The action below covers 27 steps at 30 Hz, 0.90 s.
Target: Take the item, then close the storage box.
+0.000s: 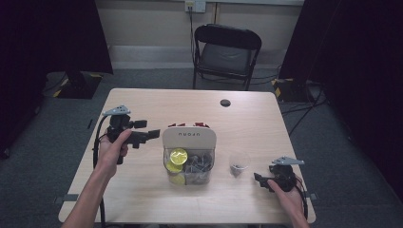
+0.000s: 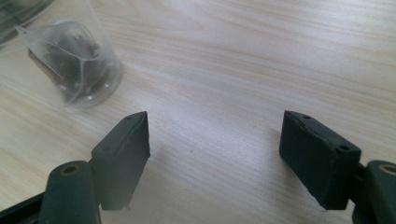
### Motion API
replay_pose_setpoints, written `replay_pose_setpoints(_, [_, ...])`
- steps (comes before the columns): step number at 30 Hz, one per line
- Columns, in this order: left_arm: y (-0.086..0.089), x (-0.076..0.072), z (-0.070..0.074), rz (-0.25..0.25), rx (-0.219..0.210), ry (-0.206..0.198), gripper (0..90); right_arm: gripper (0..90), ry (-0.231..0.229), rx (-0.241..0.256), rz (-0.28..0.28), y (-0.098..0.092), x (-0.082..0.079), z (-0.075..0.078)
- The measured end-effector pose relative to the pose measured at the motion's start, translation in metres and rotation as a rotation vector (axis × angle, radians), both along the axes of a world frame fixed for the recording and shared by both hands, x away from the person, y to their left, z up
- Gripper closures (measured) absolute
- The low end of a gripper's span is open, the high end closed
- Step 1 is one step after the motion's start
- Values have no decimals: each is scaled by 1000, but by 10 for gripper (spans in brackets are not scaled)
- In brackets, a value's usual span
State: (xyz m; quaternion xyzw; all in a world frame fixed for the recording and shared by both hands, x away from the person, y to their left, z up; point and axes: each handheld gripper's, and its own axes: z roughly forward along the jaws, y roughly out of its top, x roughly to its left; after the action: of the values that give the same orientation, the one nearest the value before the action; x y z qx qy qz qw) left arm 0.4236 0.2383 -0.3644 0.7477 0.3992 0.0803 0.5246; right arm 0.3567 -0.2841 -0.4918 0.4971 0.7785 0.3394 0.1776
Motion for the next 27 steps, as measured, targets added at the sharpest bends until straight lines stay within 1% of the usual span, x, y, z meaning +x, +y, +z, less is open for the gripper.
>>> replay_pose_setpoints(2, [3,2,0,27,10,-3,164,241,-3,-10,-2,1,-1,0])
replay_pose_setpoints(4, [3,3,-1,46,9,-9,164,235,-14,-18,1,2,-3,-1])
replay_pose_setpoints(5, [3,3,-1,46,9,-9,164,235,-14,-18,1,2,-3,-1])
replay_pose_setpoints(6, [3,5,-2,54,15,-10,164,229,-23,-38,4,3,-4,-2])
replay_pose_setpoints(7, [1,7,-3,59,20,-8,164,221,-24,-39,7,4,-4,-2])
replay_pose_setpoints(8, [1,7,-3,59,20,-8,164,207,-29,-49,8,5,-4,-3])
replay_pose_setpoints(9, [-1,9,-5,60,29,-9,164,194,-34,-62,14,6,-4,-3])
replay_pose_setpoints(12, [-3,12,-7,64,30,-6,164,186,-35,-62,10,6,-3,-4])
replay_pose_setpoints(15, [-7,16,-11,57,39,9,164,169,-40,-61,3,6,-3,-5])
replay_pose_setpoints(17, [-9,16,-12,51,44,10,164,161,-49,-56,-1,7,-3,-6])
replay_pose_setpoints(21, [-9,16,-12,46,38,6,164,159,-61,-49,-3,7,-5,-7])
replay_pose_setpoints(22, [-10,17,-13,47,32,3,164,157,-74,-45,-5,6,-6,-8])
replay_pose_setpoints(24, [-9,18,-16,46,36,-5,163,157,-74,-45,-10,7,-6,-8])
replay_pose_setpoints(25, [-9,18,-16,46,36,-5,160,157,-74,-45,-10,7,-6,-8])
replay_pose_setpoints(26, [-9,19,-19,57,24,8,159,157,-75,-47,-10,7,-6,-8])
replay_pose_setpoints(27, [-9,19,-19,57,24,8,159,157,-75,-48,-10,7,-6,-8])
